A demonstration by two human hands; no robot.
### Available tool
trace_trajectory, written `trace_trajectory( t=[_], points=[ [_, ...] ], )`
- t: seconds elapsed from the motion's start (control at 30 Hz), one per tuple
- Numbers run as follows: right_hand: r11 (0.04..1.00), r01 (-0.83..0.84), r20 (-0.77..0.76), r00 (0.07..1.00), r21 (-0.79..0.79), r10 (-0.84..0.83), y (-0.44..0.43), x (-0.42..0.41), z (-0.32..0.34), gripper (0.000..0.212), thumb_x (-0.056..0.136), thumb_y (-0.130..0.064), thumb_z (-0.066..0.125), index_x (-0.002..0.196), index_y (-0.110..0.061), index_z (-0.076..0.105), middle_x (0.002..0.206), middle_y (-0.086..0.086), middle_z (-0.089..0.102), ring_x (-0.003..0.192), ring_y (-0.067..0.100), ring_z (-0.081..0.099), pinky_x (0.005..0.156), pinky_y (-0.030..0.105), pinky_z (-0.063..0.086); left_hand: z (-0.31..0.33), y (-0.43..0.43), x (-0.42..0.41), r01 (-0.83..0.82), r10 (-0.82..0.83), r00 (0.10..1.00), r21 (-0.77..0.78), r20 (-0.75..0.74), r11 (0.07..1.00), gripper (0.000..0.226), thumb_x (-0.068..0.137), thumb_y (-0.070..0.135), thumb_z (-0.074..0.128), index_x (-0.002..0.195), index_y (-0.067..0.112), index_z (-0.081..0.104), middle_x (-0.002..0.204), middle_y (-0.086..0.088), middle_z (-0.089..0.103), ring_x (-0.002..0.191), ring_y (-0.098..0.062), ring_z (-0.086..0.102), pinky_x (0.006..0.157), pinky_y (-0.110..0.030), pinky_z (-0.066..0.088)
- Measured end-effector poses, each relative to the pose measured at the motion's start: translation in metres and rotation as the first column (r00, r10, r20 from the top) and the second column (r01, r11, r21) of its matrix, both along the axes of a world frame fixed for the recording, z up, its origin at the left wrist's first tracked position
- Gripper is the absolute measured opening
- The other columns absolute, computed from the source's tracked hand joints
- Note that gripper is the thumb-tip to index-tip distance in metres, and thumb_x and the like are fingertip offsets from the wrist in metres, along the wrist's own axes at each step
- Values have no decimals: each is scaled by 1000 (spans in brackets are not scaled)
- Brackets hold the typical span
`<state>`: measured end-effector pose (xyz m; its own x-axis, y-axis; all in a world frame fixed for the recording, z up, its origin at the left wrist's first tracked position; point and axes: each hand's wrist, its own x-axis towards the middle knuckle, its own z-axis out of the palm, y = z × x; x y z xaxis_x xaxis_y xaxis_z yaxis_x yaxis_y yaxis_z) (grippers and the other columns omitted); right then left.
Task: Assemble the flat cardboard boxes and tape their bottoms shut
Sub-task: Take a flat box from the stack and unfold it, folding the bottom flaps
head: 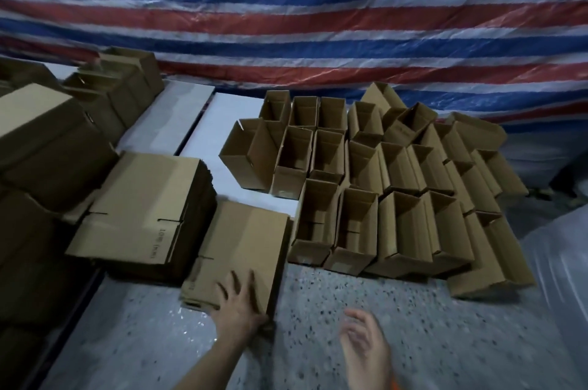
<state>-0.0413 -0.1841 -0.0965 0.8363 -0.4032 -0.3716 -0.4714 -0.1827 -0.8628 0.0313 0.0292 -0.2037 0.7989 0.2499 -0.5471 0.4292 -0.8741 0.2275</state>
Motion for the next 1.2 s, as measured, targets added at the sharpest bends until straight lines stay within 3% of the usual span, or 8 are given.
trace_trajectory(
  t=[0.33,0.47,0.63,0.77,0.83,1.0,1.13,1.2],
  points=[
    [989,-107,176,977,-100,123,-4,5,12,23,94,-8,66,100,-31,64,106,-9,67,94,-1,63,84,23,53,1,15,-6,423,-438,899,245,8,873,80,97,43,51,160,24,6,164,-15,10,148,-40,16,119,-58,19],
    [993,-96,208,972,-73,109,-4,12,14,25,95,-8,65,103,-31,64,109,-9,67,95,-2,64,84,22,54,12,34,-28,401,-447,862,217,241,890,67,100,39,50,159,26,20,166,-10,19,151,-38,18,120,-57,20],
    [994,-97,227,968,-48,106,0,12,13,24,96,-7,63,105,-29,64,111,-6,67,94,-4,63,85,26,57,55,56,-52,122,20,556,-106,831,987,40,92,8,48,131,6,59,129,-15,63,123,-31,58,115,-64,26],
    [989,-149,251,956,-23,150,7,8,14,31,96,-10,64,113,-36,60,116,-7,65,98,-4,63,87,27,58,120,69,-75,-64,451,278,-452,848,890,27,103,27,35,119,32,56,105,15,56,107,6,52,107,-18,35],
    [983,-185,300,938,7,174,11,4,14,44,94,-12,68,124,-40,54,128,-7,61,107,-4,60,85,20,56,145,70,-90,-85,558,225,-554,799,828,22,102,31,39,114,32,57,105,25,57,103,4,52,91,-10,37],
    [962,-270,358,902,29,242,15,-6,16,80,81,-45,79,144,-58,33,147,-33,34,132,-10,38,94,24,48,160,51,-115,110,677,357,-748,644,654,28,95,15,44,100,36,62,95,17,63,86,2,55,75,-13,45],
    [947,-272,293,903,-173,313,4,-27,0,57,77,-38,84,126,-48,56,136,-17,42,130,4,44,105,40,47,127,27,-117,10,773,544,-924,326,383,17,86,25,48,90,27,64,88,8,63,85,-14,58,68,-24,49],
    [932,-185,237,935,-313,265,-2,-43,-15,47,74,-31,88,113,-36,63,125,-6,44,120,12,48,106,45,47,102,14,-116,-141,733,648,-913,206,382,24,89,42,50,97,24,63,95,3,64,96,-23,58,80,-33,50]
  ],
)
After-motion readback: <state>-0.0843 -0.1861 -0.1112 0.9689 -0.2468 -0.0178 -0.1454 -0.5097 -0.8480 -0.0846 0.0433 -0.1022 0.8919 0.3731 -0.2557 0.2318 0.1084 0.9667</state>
